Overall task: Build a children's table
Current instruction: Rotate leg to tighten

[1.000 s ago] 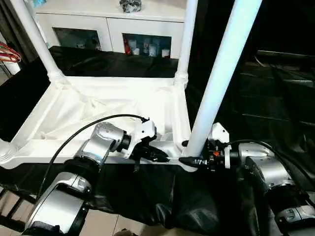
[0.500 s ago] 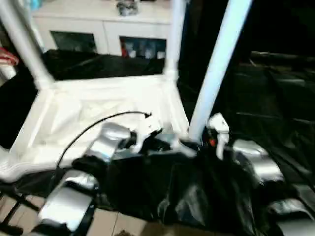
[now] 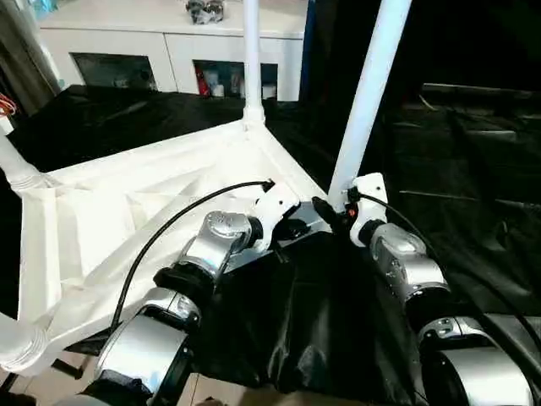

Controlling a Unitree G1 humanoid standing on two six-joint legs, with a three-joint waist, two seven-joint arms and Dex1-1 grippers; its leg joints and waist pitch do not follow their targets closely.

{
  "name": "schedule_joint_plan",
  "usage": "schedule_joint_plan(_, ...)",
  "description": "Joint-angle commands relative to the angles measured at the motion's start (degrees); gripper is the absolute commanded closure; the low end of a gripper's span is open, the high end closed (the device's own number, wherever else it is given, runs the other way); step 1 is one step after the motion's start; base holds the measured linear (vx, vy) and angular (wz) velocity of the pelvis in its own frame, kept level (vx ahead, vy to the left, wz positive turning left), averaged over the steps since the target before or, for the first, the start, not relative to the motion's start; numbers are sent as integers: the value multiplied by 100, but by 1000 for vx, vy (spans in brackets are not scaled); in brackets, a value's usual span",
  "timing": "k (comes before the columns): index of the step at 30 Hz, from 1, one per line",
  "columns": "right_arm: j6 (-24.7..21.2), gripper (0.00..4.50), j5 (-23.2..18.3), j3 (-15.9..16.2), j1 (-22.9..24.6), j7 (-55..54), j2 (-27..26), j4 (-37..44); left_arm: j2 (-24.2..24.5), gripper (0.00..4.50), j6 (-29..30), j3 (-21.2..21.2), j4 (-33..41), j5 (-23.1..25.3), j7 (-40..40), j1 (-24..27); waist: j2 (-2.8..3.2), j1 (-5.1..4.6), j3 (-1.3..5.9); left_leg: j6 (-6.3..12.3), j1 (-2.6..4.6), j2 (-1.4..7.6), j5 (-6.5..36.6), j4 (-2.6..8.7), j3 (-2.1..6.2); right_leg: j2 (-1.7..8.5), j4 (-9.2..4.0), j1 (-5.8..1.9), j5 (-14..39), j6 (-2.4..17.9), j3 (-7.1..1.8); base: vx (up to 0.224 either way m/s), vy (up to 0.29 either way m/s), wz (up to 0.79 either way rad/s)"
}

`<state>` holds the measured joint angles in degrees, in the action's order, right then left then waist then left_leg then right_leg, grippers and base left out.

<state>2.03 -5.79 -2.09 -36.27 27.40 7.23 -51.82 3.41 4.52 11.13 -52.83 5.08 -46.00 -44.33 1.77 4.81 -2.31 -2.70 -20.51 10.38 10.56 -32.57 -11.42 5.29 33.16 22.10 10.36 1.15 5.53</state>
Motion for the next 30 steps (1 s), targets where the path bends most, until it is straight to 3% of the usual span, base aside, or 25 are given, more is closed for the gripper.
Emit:
schedule_joint_plan(1, -27, 67, 184, 575, 246, 762, -178, -44, -89, 450, -323, 131, 345, -152, -398, 1, -34, 26, 336, 582, 17, 323, 952, 325, 141, 443, -338, -280, 838, 1382, -287, 0, 0, 0)
schedule_joint_plan(3, 136, 67, 211, 640, 364, 1113, 22, 129, 45, 450, -407, 149, 401, -205, -732, 82, -48, 26, 332, 573, 10, 327, 1011, 326, 136, 428, -339, -286, 906, 1335, -284, 0, 0, 0)
schedule_joint_plan(6, 192, 67, 131, 670, 488, 1649, 264, 354, 250, 450, -500, 183, 450, -244, -1134, 142, -17, 39, 319, 541, 23, 339, 1149, 337, 135, 432, -361, -275, 1095, 1325, -289, 0, 0, 0)
schedule_joint_plan(9, 226, 67, 81, 810, 643, 2298, 493, 620, 413, 450, -563, 203, 522, -310, -1539, 187, -20, 67, 322, 559, 26, 355, 1138, 337, 136, 423, -341, -276, 975, 1368, -290, 0, 0, 0)
schedule_joint_plan(14, 61, 67, -69, 1230, 1017, 3718, 961, 1319, 729, 450, -562, 286, 600, -340, -2262, 212, -23, 98, 320, 614, 36, 359, 1145, 335, 136, 420, -341, -274, 925, 1399, -293, 0, 0, 0)
schedule_joint_plan(19, 26, 102, -62, 1405, 1127, 4225, 1113, 1525, 846, 450, -581, 307, 586, -392, -2601, 186, -41, 142, 308, 505, 51, 368, 1262, 353, 138, 443, -375, -258, 1288, 1335, -301, 0, 0, 0)
schedule_joint_plan(26, -328, 159, -174, 1554, 1263, 4698, 1247, 1902, 922, 450, -506, 331, 649, -469, -2949, 208, -41, 190, 336, 575, 47, 373, 978, 331, 139, 436, -308, -264, 809, 1428, -305, 0, 0, 0)
schedule_joint_plan(30, -391, 175, -155, 1567, 1295, 4763, 1262, 1976, 911, 450, -517, 308, 652, -456, -2950, 220, -50, 195, 325, 540, 45, 368, 1052, 334, 137, 450, -334, -263, 1020, 1394, -300, 0, 0, 0)
